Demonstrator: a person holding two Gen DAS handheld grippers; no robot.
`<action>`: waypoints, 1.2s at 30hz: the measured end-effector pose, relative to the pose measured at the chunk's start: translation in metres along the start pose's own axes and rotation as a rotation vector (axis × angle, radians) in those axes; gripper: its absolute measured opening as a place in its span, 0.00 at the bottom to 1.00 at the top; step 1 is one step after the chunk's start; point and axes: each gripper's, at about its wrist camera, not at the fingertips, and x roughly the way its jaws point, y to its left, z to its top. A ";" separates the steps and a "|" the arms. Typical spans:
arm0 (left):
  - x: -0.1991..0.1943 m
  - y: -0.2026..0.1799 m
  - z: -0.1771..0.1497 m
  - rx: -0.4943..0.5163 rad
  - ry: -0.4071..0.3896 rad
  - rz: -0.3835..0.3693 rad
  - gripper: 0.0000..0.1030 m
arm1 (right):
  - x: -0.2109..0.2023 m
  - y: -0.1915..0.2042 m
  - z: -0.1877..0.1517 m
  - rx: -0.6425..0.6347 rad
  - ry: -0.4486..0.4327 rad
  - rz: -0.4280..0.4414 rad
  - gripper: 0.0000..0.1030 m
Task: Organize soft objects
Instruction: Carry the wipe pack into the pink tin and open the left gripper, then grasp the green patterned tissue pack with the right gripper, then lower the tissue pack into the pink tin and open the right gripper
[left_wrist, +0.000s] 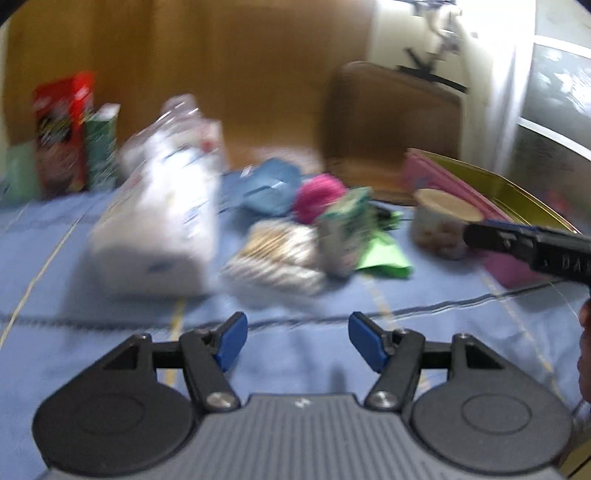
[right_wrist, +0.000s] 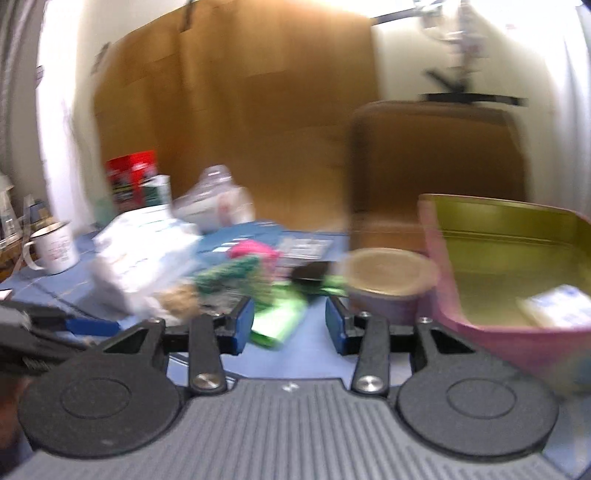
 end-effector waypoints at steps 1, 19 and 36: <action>0.004 0.004 -0.001 -0.018 0.005 0.004 0.60 | 0.011 0.007 0.005 0.005 0.014 0.024 0.48; -0.001 0.012 -0.001 -0.078 -0.041 -0.146 0.65 | 0.001 -0.012 -0.018 0.240 0.138 0.097 0.28; 0.061 -0.148 0.030 0.219 0.171 -0.457 0.55 | -0.064 -0.029 -0.070 0.045 0.111 -0.106 0.61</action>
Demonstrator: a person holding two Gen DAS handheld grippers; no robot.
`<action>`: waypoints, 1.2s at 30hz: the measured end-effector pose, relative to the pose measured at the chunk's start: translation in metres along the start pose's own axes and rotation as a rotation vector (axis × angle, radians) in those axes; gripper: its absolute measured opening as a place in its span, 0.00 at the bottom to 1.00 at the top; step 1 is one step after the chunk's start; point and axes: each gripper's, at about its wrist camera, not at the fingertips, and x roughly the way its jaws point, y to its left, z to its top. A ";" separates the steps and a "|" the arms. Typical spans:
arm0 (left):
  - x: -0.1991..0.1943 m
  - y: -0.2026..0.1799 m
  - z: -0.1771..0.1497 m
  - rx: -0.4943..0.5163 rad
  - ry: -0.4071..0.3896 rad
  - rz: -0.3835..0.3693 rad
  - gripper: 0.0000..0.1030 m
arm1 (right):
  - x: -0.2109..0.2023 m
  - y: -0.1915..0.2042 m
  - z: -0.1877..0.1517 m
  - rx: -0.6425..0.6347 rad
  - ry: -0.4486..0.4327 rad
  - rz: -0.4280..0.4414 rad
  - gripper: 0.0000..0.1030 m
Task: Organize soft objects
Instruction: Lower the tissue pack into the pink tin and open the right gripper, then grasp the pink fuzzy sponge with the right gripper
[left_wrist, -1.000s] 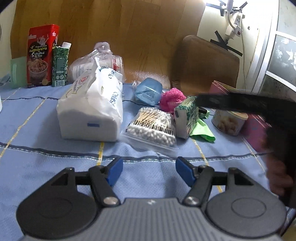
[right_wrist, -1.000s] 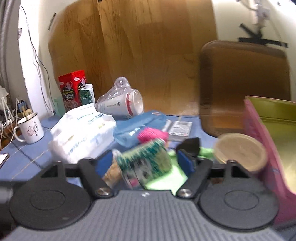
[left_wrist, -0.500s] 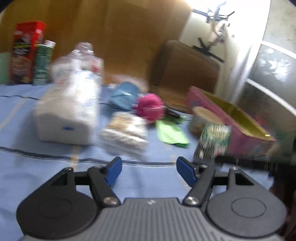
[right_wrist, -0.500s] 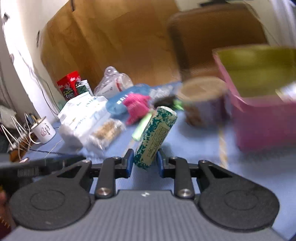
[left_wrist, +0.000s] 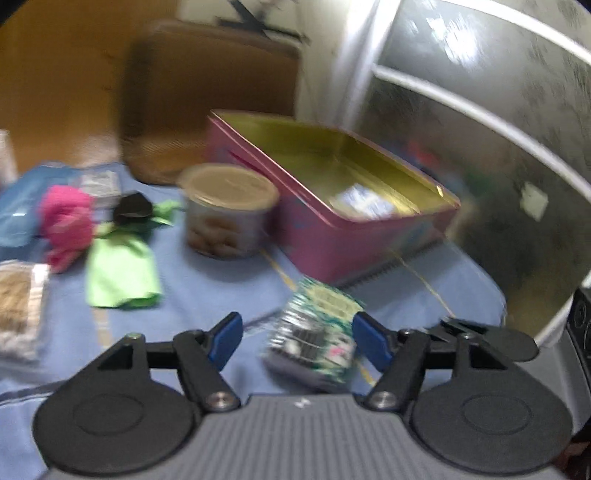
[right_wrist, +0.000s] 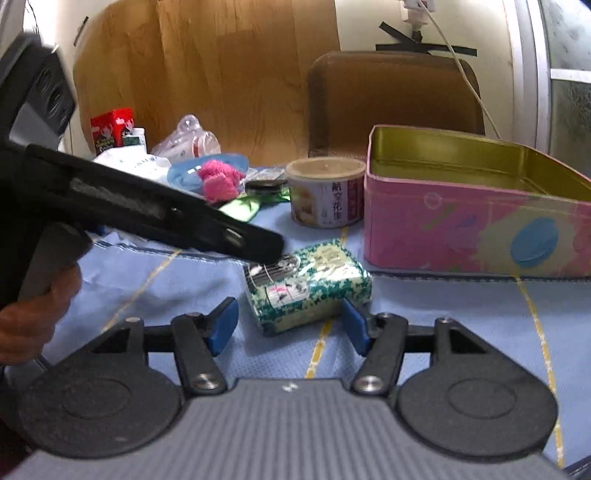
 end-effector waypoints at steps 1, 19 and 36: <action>0.008 -0.002 -0.001 0.010 0.027 -0.008 0.51 | 0.004 -0.001 -0.001 0.007 0.005 -0.004 0.59; 0.034 -0.058 0.087 0.110 -0.156 0.051 0.58 | 0.010 -0.064 0.064 -0.005 -0.285 -0.201 0.58; -0.072 0.086 -0.048 -0.114 -0.189 0.406 0.64 | 0.036 -0.021 0.108 0.025 -0.154 0.082 0.20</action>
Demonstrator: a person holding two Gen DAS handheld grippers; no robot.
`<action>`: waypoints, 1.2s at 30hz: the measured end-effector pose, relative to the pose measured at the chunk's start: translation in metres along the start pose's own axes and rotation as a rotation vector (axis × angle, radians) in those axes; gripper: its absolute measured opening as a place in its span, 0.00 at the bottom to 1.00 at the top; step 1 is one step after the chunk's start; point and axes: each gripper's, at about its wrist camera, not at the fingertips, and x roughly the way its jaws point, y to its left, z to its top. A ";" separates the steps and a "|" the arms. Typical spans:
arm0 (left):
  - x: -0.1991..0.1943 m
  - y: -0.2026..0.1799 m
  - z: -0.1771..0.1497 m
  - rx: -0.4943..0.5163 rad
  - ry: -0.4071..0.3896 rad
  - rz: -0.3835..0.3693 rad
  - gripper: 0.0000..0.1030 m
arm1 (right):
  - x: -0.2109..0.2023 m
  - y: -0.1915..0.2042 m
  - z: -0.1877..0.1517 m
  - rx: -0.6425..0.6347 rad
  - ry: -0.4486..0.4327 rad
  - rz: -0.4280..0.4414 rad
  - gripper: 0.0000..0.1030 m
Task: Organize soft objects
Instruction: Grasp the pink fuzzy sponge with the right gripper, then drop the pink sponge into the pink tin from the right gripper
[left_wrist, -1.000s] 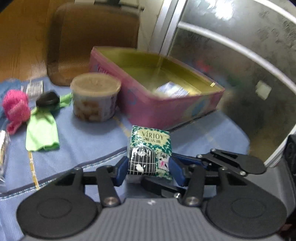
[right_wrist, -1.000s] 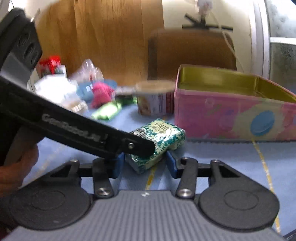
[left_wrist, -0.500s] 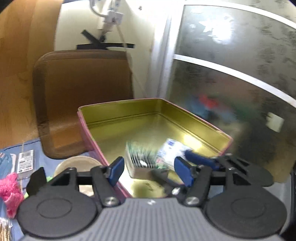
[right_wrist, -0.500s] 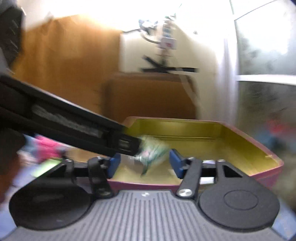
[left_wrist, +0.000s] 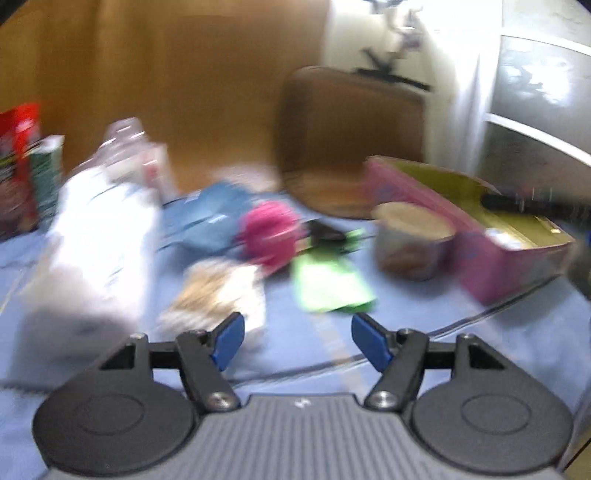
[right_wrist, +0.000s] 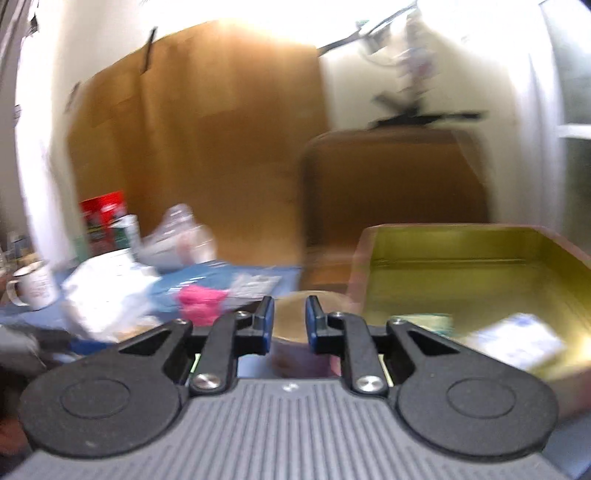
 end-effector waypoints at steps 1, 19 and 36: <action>0.000 0.007 -0.003 -0.019 -0.003 0.010 0.64 | 0.015 0.006 0.010 0.008 0.039 0.055 0.20; -0.014 0.050 -0.006 -0.234 -0.153 -0.076 0.64 | 0.122 0.063 0.012 -0.055 0.268 0.117 0.34; 0.010 -0.066 0.008 -0.064 0.152 -0.399 0.48 | -0.009 0.051 -0.094 -0.124 0.198 0.068 0.28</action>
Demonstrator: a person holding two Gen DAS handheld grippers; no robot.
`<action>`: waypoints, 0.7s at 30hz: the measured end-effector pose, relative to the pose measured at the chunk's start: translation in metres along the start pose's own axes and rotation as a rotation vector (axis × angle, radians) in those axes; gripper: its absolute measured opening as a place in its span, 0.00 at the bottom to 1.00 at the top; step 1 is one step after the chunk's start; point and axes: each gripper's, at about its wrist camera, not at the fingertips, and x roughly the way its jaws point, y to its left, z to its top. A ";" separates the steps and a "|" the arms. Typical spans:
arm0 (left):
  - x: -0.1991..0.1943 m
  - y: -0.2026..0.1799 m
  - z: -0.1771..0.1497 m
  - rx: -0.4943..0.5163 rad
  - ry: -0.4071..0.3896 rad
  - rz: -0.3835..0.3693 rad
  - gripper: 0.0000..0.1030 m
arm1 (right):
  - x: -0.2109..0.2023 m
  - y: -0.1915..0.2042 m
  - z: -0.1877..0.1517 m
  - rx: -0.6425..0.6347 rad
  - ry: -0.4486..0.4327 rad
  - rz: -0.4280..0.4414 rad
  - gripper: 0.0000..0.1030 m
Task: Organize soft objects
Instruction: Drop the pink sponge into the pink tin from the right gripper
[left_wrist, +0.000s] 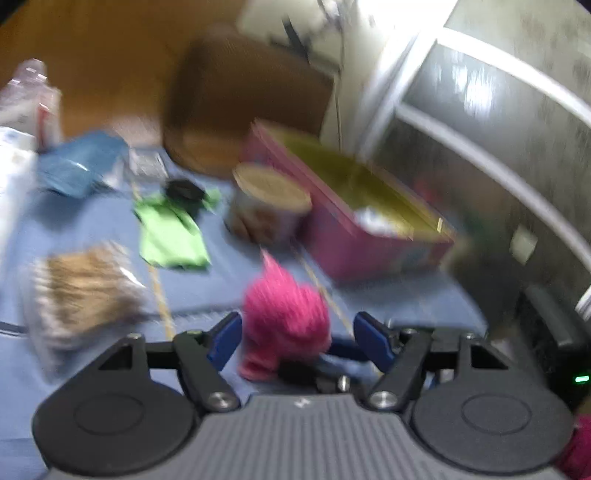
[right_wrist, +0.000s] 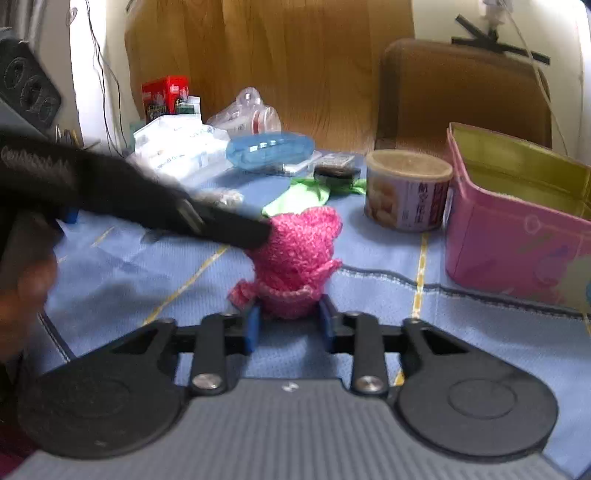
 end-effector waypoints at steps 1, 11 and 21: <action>0.007 -0.004 0.000 0.009 0.022 0.010 0.40 | -0.006 0.000 0.000 -0.003 -0.021 -0.006 0.27; 0.030 -0.081 0.071 0.217 -0.076 -0.107 0.40 | -0.063 -0.041 0.028 -0.012 -0.314 -0.248 0.26; 0.063 -0.107 0.083 0.251 -0.115 -0.077 0.72 | -0.072 -0.123 0.028 0.148 -0.324 -0.527 0.50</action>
